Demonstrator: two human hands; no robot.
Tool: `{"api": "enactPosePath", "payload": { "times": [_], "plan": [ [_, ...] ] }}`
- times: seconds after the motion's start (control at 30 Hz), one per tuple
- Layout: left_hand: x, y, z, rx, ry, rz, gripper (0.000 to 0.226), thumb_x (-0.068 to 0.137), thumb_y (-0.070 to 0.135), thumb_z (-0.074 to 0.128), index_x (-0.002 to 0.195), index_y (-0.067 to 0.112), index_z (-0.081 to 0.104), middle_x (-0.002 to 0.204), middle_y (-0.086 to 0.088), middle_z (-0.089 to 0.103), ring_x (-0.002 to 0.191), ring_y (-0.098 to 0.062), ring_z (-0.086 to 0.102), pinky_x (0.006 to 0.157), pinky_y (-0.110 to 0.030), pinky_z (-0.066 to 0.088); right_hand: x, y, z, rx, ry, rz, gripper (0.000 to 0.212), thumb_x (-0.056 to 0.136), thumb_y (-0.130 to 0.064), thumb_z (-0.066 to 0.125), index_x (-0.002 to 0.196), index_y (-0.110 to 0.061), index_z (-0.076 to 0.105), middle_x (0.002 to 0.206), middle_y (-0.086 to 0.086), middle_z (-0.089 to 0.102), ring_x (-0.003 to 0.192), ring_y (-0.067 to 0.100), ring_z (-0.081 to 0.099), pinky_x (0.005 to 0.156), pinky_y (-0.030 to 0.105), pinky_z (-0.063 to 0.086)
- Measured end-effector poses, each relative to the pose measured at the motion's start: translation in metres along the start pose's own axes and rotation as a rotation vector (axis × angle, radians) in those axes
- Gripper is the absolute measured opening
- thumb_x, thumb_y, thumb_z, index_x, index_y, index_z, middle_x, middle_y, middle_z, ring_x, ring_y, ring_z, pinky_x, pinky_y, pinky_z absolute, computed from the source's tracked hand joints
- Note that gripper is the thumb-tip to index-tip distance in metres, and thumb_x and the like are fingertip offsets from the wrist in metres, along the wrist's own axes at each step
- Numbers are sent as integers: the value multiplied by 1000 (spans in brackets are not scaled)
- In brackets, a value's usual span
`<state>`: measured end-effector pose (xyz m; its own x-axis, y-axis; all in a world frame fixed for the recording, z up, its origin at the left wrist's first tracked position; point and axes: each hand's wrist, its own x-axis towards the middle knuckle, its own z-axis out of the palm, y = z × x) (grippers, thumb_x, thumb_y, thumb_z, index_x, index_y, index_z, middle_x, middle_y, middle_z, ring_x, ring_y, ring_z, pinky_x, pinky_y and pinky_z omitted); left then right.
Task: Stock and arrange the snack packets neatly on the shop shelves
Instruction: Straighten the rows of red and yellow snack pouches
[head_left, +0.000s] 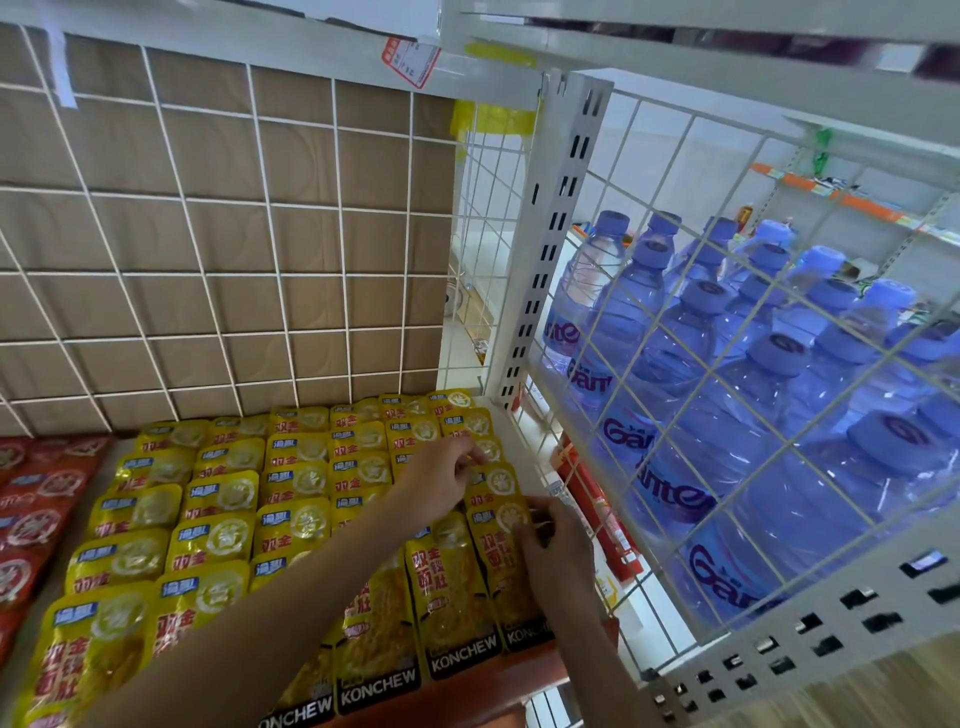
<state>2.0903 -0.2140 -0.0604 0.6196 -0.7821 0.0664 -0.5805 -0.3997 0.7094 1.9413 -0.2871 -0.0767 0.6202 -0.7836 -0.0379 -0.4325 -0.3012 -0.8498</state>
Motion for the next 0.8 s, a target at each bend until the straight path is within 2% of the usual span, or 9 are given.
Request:
{"api": "enactPosePath", "payload": {
  "times": [0.13,0.2,0.3,0.43,0.53,0.6,0.67,0.73,0.8],
  "plan": [
    [-17,9,-2,177,109,150,25,92,11,55,115,16,63,116,0,56,100,-15,54,86,-28,43,2,1,-1,-21,-2,-2,18,89,-20,59,106,-25,58,100,-5,59,84,3,55,60,9,36],
    [-35,13,0,255,89,235,29,94,16,50,121,19,59,122,3,52,113,-16,49,95,-29,37,2,2,-1,-8,0,-7,17,88,-19,60,104,-25,59,99,-5,61,85,4,56,61,10,37],
    [-65,18,5,330,-48,281,41,98,29,39,139,24,42,146,8,34,135,-12,28,110,-23,13,1,3,-2,25,8,-6,17,89,-16,57,105,-23,60,98,-5,62,86,6,56,63,9,36],
    [-81,17,16,494,-182,298,64,92,48,23,151,25,9,157,7,-5,144,-11,-9,103,-23,-20,7,0,-5,79,47,6,21,90,-11,54,108,-20,59,96,-7,59,84,2,54,63,7,34],
    [-81,10,23,571,-222,345,86,71,57,0,151,24,-3,150,7,-23,135,-8,-27,99,-25,-28,19,-5,-5,88,56,-15,23,91,-13,54,112,-14,61,100,-5,61,96,12,58,67,10,37],
    [-82,9,25,591,-234,327,88,68,56,-3,150,24,-7,147,5,-27,133,-9,-29,99,-26,-30,30,-11,-4,62,32,-31,22,91,-15,55,111,-11,63,100,-3,62,95,13,58,68,14,40],
    [-81,6,26,644,-193,312,83,75,55,4,151,22,1,152,1,-17,138,-12,-20,105,-32,-25,40,-18,-3,22,-20,-28,21,89,-18,57,106,-9,66,98,1,66,89,15,60,72,23,46],
    [-82,3,28,690,-181,347,69,85,53,22,145,22,33,154,-3,24,142,-15,16,113,-43,7,48,-23,-2,10,-65,-8,18,86,-18,62,99,-7,67,91,4,68,85,18,63,76,30,49],
    [-83,0,33,680,-229,378,55,89,52,30,134,27,49,141,3,48,130,-14,44,104,-43,31,54,-26,-2,13,-82,1,12,83,-14,65,92,-7,67,84,4,66,82,20,64,76,33,51]
  ]
}}
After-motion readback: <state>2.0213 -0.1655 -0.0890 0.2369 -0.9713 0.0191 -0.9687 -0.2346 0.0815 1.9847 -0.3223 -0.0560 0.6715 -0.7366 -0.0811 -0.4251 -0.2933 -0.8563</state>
